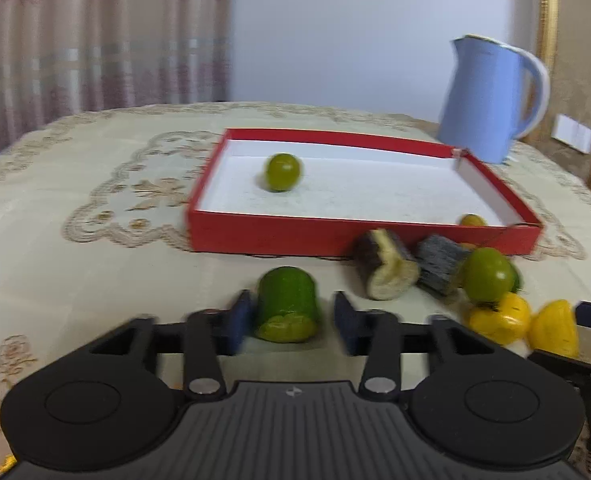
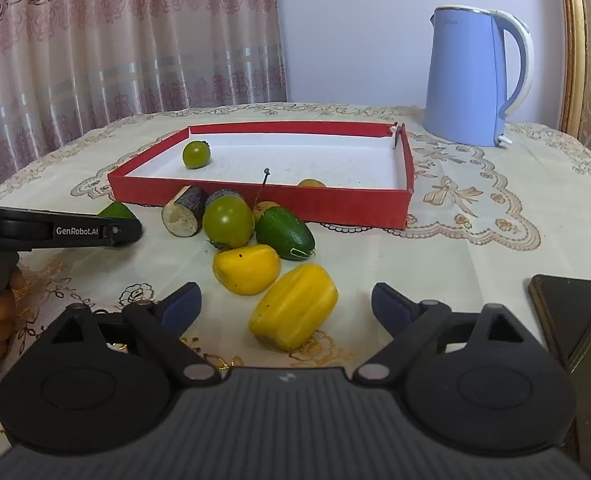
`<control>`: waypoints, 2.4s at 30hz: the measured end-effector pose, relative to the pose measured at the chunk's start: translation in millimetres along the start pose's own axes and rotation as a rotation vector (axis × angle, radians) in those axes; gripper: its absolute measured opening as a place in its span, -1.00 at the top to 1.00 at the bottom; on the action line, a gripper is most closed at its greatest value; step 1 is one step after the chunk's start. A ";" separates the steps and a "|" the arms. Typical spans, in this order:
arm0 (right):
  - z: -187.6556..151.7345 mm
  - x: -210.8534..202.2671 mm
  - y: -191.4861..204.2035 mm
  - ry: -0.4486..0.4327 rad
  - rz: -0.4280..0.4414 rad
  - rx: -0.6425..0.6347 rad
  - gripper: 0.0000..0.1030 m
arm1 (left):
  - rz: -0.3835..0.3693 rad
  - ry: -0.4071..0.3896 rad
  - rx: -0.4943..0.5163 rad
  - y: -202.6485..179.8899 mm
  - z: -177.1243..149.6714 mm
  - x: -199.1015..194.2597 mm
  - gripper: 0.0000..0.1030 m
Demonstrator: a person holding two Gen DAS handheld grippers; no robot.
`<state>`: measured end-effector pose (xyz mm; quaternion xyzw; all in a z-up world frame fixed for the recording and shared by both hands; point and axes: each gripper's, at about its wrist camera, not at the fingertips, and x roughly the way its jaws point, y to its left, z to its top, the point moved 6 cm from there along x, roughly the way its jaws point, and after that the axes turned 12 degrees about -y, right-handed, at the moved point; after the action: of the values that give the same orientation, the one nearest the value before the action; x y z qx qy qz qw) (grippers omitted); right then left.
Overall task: Organize fruits
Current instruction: 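Carry the cucumber piece into the tray and open the left tool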
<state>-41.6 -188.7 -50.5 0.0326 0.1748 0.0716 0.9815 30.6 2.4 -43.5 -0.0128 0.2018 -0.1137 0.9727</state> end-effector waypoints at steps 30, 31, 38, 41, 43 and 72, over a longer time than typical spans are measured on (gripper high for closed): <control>-2.9 3.0 -0.9 0.028 -0.021 -0.027 -0.10 | 0.080 -0.039 -0.078 17.3 2.2 -5.0 0.41; -3.1 3.0 -0.2 0.028 -0.020 -0.033 -0.07 | 0.081 -0.044 -0.076 17.5 2.5 -6.0 0.41; -3.7 1.8 3.9 0.024 -0.037 -0.081 0.14 | 0.099 -0.103 -0.018 12.5 17.0 -17.4 0.41; -3.9 1.9 3.9 0.023 -0.037 -0.082 0.15 | 0.088 -0.117 0.004 9.8 30.1 -19.5 0.41; -4.0 2.1 3.6 0.023 -0.037 -0.084 0.15 | 0.071 -0.124 0.013 6.6 40.4 -18.4 0.41; -4.2 2.5 3.4 0.026 -0.033 -0.071 0.15 | 0.085 0.004 0.259 -55.7 82.7 125.1 0.41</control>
<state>-41.2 -184.8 -55.0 -0.0062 0.1853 0.0620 0.9807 162.9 -81.9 -12.4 0.1218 0.1878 -0.0973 0.9697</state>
